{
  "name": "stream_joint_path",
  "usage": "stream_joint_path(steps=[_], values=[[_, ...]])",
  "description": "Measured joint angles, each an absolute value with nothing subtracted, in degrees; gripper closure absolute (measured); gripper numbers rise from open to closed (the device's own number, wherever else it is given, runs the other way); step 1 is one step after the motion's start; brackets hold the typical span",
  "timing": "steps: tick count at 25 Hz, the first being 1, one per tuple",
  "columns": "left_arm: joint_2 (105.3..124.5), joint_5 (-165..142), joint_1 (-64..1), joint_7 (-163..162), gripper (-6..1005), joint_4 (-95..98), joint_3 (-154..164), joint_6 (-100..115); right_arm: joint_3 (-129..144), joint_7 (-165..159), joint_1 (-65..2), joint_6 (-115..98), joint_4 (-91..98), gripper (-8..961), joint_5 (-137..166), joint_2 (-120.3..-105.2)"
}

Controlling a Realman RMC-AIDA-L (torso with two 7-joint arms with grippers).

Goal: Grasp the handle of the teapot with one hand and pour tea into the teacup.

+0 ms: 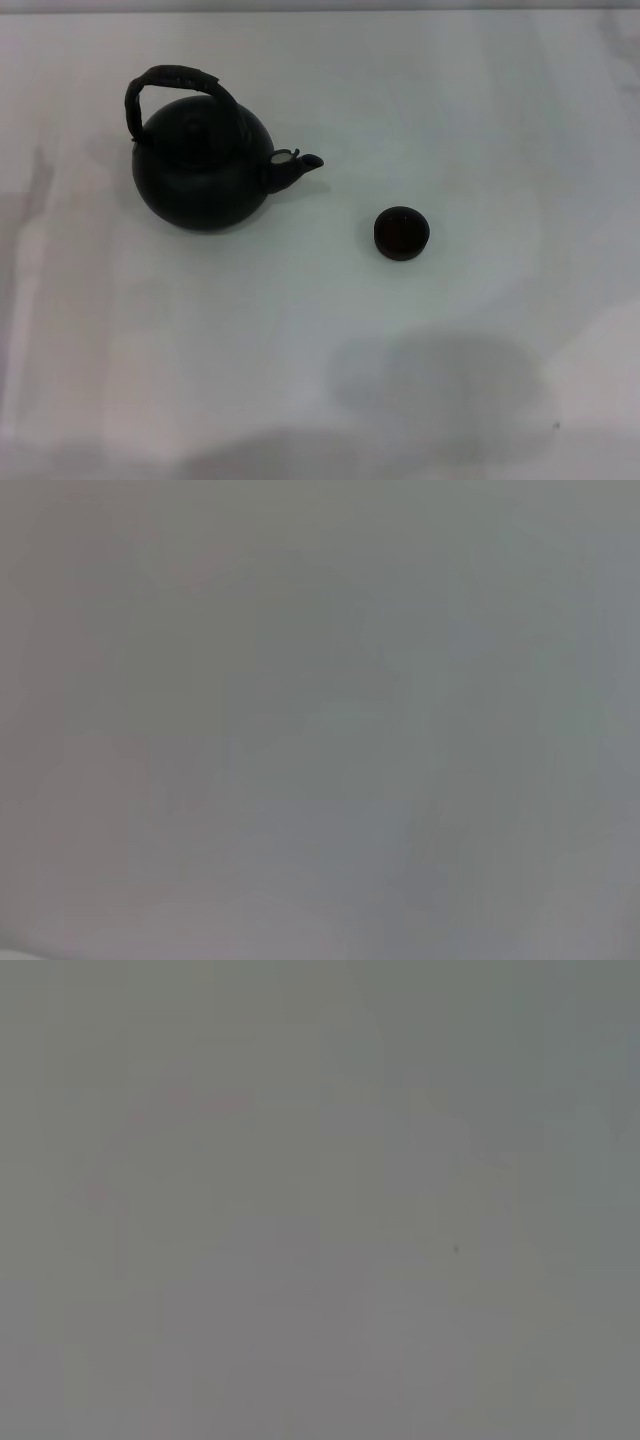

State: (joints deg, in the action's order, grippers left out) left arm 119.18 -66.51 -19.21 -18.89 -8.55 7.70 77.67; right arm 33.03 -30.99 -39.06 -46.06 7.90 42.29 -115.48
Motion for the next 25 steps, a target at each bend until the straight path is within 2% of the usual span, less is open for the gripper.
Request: stream_joint_path(steps=[25], values=[[119.17,-68.65,-21.17,-19.15,169,-8.56,8.00,78.21,33.40,-30.49,-39.38,-46.23,6.11,109,42.32,-115.89]])
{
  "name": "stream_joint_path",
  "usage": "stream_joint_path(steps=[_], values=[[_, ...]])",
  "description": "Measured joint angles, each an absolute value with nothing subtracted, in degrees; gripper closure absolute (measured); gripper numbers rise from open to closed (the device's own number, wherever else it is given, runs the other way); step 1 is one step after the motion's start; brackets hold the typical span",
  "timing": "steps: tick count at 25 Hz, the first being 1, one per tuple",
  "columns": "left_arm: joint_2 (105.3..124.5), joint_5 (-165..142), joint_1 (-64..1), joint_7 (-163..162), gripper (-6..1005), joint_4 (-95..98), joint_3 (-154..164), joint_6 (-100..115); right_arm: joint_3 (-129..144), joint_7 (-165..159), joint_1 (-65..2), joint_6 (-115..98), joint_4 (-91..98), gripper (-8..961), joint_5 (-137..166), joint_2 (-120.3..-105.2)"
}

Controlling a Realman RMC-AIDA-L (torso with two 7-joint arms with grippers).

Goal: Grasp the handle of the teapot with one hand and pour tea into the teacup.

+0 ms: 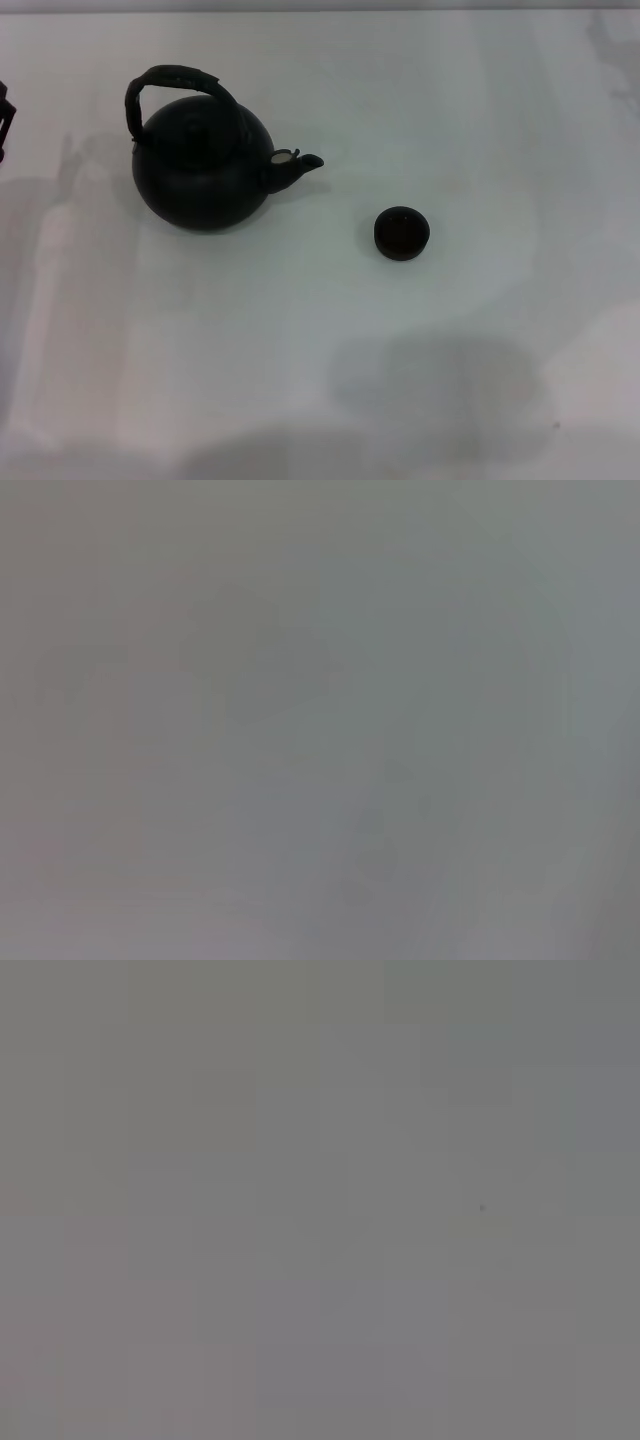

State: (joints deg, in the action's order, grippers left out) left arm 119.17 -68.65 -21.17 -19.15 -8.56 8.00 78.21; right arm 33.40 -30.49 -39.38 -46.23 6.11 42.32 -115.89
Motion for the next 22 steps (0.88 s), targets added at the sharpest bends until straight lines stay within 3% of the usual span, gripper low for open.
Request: stream_joint_path(steps=[22], values=[[119.05,-71.08,-25.21,-18.80,168,-7.73,8.18,73.32,33.14,-25.94,-41.40,-45.71,3.73,109,42.27,-116.07]])
